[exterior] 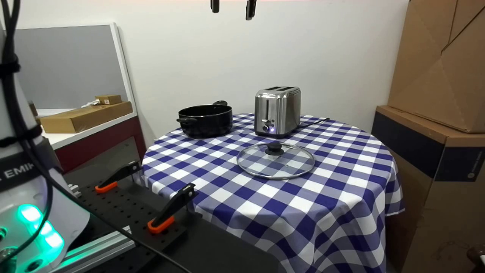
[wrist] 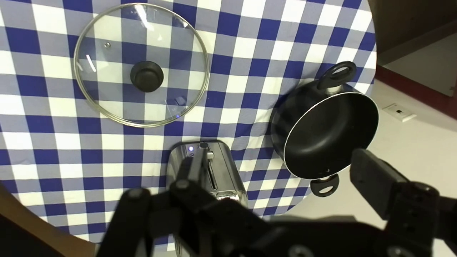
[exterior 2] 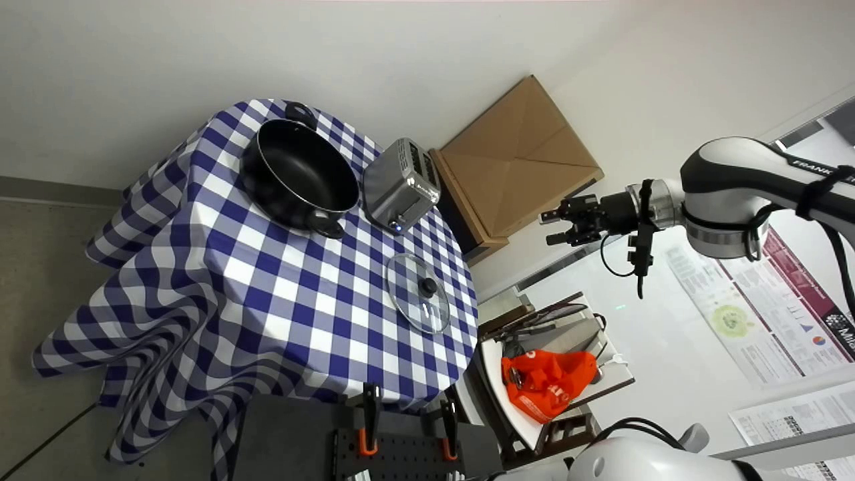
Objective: Release the lever on the toaster upwards.
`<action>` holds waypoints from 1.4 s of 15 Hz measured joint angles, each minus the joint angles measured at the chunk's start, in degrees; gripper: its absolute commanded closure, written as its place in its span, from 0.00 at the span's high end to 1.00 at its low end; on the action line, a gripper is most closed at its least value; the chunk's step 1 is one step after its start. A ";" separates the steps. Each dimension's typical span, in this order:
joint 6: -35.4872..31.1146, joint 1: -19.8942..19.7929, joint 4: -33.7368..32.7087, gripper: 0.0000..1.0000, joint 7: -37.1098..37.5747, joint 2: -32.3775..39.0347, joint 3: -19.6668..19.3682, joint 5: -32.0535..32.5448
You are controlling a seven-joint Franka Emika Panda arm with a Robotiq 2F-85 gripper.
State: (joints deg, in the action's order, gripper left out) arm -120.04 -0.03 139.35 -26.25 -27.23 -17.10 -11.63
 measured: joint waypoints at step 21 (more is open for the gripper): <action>-11.32 -3.30 -0.41 0.00 0.43 8.94 0.97 1.51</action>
State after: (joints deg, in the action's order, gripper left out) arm -131.36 -3.33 138.94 -25.82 -18.29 -16.13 -10.13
